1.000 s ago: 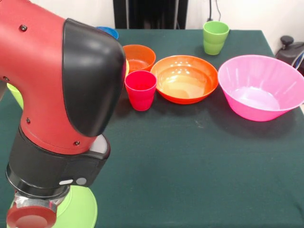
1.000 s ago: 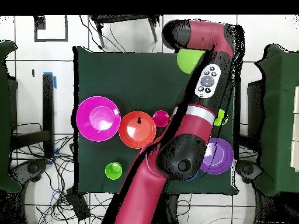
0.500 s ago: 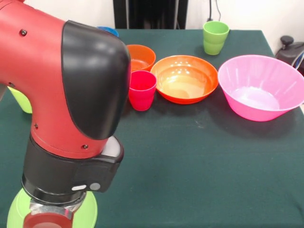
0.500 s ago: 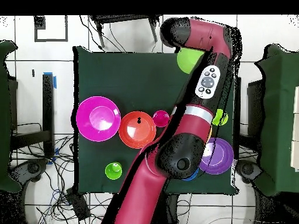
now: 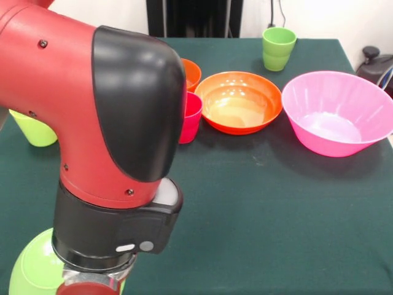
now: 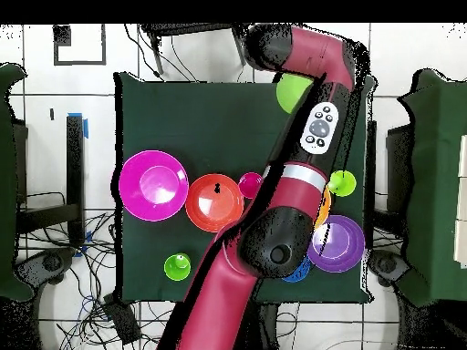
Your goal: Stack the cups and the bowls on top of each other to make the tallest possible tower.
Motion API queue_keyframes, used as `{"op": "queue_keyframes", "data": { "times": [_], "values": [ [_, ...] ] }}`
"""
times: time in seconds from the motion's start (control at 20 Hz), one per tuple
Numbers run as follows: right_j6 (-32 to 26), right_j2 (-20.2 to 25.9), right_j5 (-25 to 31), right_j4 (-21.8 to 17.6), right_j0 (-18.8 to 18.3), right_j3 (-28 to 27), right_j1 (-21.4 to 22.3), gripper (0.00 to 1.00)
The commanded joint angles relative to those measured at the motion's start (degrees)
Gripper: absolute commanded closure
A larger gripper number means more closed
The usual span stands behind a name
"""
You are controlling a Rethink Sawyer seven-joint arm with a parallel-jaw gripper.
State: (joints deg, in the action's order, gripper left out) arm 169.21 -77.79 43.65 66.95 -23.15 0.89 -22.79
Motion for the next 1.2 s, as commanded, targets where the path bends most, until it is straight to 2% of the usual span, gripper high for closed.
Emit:
{"op": "queue_keyframes", "data": {
  "times": [0.05,0.55,1.2],
  "values": [
    [-6.16,-5.11,9.73,1.95,0.98,2.22,-1.60,1.00],
    [-3.33,-8.34,7.93,-2.82,0.44,4.91,-2.30,1.00],
    [-3.62,-4.98,5.99,-9.11,1.31,8.13,-1.69,1.00]
  ]
}}
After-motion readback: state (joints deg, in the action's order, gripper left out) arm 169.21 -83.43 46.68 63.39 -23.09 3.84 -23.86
